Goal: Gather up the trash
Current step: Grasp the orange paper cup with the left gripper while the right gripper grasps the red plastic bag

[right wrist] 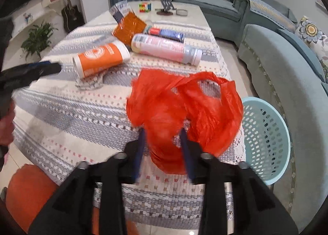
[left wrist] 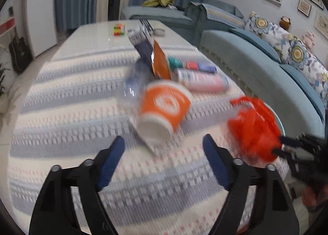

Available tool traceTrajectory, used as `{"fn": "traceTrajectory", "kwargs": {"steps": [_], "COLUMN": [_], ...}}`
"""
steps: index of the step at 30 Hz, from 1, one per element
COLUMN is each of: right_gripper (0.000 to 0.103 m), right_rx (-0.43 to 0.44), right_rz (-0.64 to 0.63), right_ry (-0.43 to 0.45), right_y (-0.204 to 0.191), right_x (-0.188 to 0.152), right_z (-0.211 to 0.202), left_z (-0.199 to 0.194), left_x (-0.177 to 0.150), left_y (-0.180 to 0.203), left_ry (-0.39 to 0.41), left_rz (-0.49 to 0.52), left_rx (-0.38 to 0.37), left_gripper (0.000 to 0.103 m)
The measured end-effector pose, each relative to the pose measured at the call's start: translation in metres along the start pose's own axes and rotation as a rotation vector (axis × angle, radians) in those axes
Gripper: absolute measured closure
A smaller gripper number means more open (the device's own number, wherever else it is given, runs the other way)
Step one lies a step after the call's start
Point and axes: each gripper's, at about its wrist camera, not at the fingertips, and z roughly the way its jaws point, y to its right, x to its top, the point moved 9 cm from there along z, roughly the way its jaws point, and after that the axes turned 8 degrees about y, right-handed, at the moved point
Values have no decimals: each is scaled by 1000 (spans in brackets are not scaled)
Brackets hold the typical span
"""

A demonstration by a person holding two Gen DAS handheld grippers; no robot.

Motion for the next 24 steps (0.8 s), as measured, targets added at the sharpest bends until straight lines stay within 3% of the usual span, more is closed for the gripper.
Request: {"fn": "traceTrajectory", "kwargs": {"steps": [2, 4, 5, 6, 7, 11, 15, 16, 17, 21, 23, 24], "right_gripper": [52, 48, 43, 32, 22, 14, 13, 13, 13, 14, 29, 42], "right_rx": [9, 40, 51, 50, 33, -34, -78, -90, -102, -109, -132, -125], "right_rz": [5, 34, 58, 76, 97, 174, 271, 288, 294, 336, 333, 330], "right_ry": [34, 61, 83, 99, 121, 108, 61, 45, 35, -16, -37, -58], "right_y": [-2, -4, -3, -1, 3, 22, 43, 47, 49, 56, 57, 55], "right_x": [5, 10, 13, 15, 18, 13, 3, 0, -1, -7, -11, -14], "right_z": [-6, -12, -16, -18, -19, -1, 27, 35, 39, 62, 67, 71], "left_z": [11, 30, 45, 54, 67, 90, 106, 109, 112, 115, 111, 108], "left_x": [14, 20, 19, 18, 16, 11, 7, 5, 4, 9, 12, 13], "left_y": [1, 5, 7, 7, 5, 9, 14, 15, 16, 16, 17, 17], "left_ry": [-11, -62, -103, -124, -155, -206, -222, -228, -233, -185, -148, -134], "left_rz": [20, 68, 102, 120, 139, 135, 198, 204, 214, 232, 226, 218], "left_rx": [-5, -5, 4, 17, 56, 63, 114, 118, 125, 150, 147, 140], "left_gripper": [16, 16, 16, 16, 19, 20, 21, 30, 29, 31, 33, 33]}}
